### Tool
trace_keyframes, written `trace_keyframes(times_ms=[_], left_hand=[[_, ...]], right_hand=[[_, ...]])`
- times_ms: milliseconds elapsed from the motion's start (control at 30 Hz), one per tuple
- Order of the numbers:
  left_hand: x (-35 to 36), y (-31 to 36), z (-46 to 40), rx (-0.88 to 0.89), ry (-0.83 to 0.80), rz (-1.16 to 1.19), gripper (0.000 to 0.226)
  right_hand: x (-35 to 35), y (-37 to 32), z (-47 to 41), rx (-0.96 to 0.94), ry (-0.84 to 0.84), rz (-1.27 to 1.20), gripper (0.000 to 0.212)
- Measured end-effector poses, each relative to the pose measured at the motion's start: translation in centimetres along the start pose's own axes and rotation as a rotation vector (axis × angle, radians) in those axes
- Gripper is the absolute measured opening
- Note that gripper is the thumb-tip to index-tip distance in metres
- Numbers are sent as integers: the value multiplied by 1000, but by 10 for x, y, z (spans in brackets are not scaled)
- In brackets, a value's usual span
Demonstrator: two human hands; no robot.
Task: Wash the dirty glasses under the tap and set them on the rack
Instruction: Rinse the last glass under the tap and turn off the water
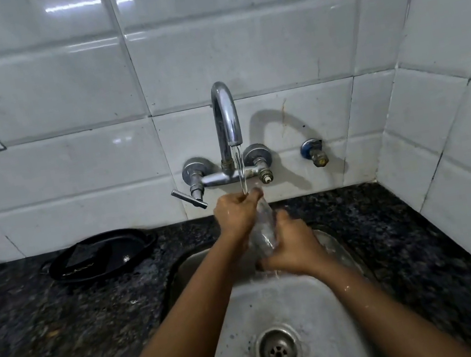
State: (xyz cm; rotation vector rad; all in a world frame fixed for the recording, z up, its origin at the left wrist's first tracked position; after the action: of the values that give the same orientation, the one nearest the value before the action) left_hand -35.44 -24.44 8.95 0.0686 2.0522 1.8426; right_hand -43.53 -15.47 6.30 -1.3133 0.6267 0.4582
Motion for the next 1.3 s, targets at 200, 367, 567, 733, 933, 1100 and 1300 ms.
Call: trace_keyframes(times_ms=[200, 367, 567, 733, 933, 1100, 1300], left_hand=[[1, -12, 8, -18, -167, 238, 42], [0, -5, 9, -72, 30, -82, 44], [-10, -12, 8, 2, -121, 399, 40], [-3, -9, 4, -81, -60, -28, 42], [-2, 0, 7, 60, -46, -99, 54], [-8, -12, 10, -69, -46, 496, 50], [-41, -27, 6, -172, 222, 741, 39]], right_hand=[[20, 15, 9, 77, -333, -859, 29], [10, -13, 16, 71, 180, 376, 59], [17, 8, 5, 32, -362, -784, 24], [20, 4, 3, 121, -27, 2, 58], [20, 11, 0, 79, -352, -500, 39], [20, 18, -11, -25, -295, -574, 26], [8, 8, -31, -25, -75, -323, 61]])
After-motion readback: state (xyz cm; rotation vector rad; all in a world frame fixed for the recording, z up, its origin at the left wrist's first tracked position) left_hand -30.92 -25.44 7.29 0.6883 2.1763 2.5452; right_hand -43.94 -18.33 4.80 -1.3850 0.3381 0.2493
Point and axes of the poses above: each hand's wrist, its own z-axis away from the middle knuckle, its own x-axis out of the palm, y = z × x, the point moved 6 cm from there along -z, towards the middle knuckle, and after that the axes turned 10 degrees about -y, right-handed, at the moved point
